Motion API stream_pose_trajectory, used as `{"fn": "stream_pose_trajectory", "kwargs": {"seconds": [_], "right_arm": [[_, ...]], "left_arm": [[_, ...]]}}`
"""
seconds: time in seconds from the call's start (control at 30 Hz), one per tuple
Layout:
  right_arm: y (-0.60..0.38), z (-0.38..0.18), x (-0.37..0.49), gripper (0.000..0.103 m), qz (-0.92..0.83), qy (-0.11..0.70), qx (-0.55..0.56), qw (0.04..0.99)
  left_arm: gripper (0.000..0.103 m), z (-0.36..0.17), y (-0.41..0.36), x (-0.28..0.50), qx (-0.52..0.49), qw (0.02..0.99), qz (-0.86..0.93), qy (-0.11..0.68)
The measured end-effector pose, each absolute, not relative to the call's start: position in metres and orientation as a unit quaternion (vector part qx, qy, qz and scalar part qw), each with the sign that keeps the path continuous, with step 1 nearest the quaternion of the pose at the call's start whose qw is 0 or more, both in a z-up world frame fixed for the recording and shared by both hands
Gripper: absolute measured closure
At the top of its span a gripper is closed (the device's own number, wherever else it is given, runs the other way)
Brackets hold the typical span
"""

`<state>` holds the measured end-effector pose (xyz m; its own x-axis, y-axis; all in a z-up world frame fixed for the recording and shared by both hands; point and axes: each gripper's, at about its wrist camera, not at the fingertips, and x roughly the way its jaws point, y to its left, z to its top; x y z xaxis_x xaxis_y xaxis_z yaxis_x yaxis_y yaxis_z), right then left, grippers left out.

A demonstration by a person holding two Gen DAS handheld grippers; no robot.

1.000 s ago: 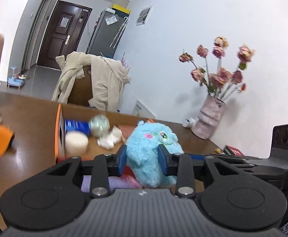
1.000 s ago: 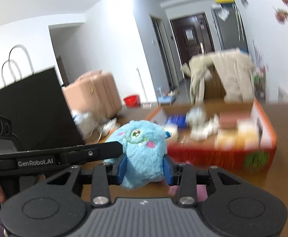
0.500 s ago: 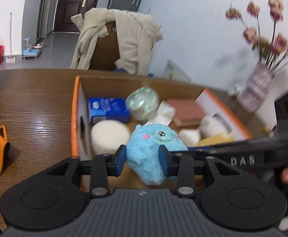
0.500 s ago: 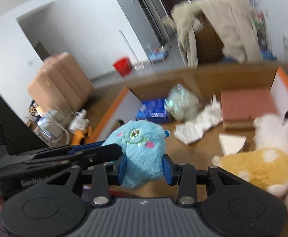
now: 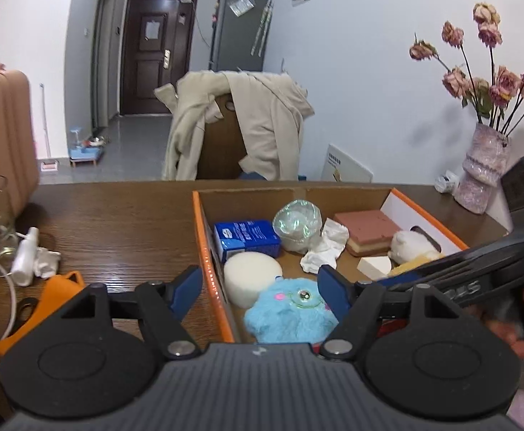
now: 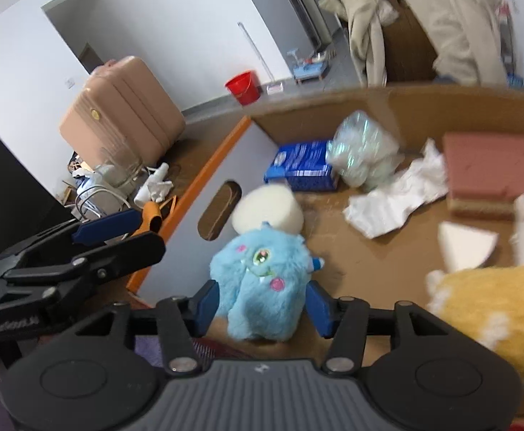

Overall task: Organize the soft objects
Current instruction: 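Lower the blue plush into the box and open both tools, then withdraw both tools from the box toward the pink satin scrunchie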

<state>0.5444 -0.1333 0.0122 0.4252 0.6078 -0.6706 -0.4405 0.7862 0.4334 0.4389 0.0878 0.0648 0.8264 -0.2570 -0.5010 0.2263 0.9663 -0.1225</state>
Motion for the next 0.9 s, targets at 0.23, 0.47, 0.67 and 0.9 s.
{"fn": "stream_pose_trajectory", "kwargs": {"seconds": [0.23, 0.47, 0.67, 0.9], "right_arm": [[-0.173, 0.073, 0.47, 0.034, 0.26, 0.342, 0.032, 0.902], [-0.208, 0.086, 0.389, 0.032, 0.233, 0.302, 0.048, 0.923], [-0.21, 0.08, 0.346, 0.031, 0.198, 0.303, 0.048, 0.931], [-0.202, 0.066, 0.298, 0.03, 0.189, 0.285, 0.061, 0.938]], "left_arm": [[0.02, 0.081, 0.087, 0.376, -0.038, 0.969, -0.111, 0.217], [0.016, 0.081, 0.077, 0.314, -0.046, 0.971, -0.117, 0.201], [0.011, 0.069, 0.074, 0.284, -0.073, 0.965, -0.146, 0.204], [0.007, 0.062, 0.075, 0.258, -0.075, 0.965, -0.117, 0.223]]}}
